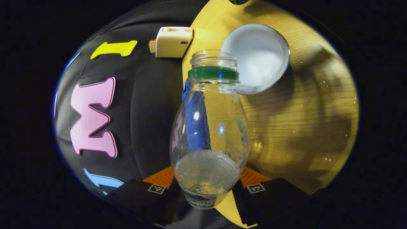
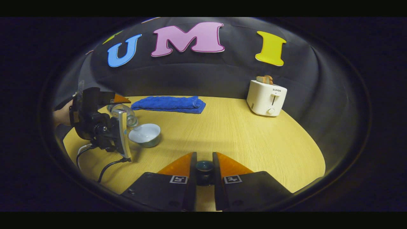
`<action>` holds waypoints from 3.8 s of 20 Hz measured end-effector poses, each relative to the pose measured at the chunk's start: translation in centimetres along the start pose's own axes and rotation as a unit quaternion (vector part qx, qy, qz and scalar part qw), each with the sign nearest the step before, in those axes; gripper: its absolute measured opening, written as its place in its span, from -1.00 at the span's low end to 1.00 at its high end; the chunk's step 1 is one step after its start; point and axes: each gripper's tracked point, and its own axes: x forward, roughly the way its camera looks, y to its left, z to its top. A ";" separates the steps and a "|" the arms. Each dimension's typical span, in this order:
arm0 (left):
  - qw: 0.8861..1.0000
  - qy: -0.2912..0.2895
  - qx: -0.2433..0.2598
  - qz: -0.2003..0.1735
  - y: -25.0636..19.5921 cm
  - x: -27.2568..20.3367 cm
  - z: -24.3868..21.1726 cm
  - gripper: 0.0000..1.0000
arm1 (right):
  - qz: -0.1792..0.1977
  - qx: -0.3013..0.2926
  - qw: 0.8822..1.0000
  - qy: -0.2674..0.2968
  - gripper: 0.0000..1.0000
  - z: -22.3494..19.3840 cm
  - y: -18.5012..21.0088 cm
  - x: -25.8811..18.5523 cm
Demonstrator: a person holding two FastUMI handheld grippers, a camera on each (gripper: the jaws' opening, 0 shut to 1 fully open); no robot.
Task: Open the teacup lid with one hand, grasp the water bottle and pour water into the teacup with the other hand; after pouring, place the water bottle on the coaster and then close the teacup lid.
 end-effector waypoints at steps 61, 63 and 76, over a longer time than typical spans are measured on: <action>0.937 -0.129 0.313 0.087 8.2 -0.9 4.8 0.53 | 0.001 0.030 0.999 -0.028 -0.48 0.9 0.8 -2.9; 0.940 -0.127 0.305 0.087 8.2 -0.9 4.6 0.53 | 0.002 0.031 0.999 -0.028 -0.48 1.0 0.8 -2.8; 0.985 -0.154 -0.060 0.055 7.5 -4.1 2.0 0.53 | 0.004 0.025 0.999 -0.040 -0.48 4.1 1.3 -2.0</action>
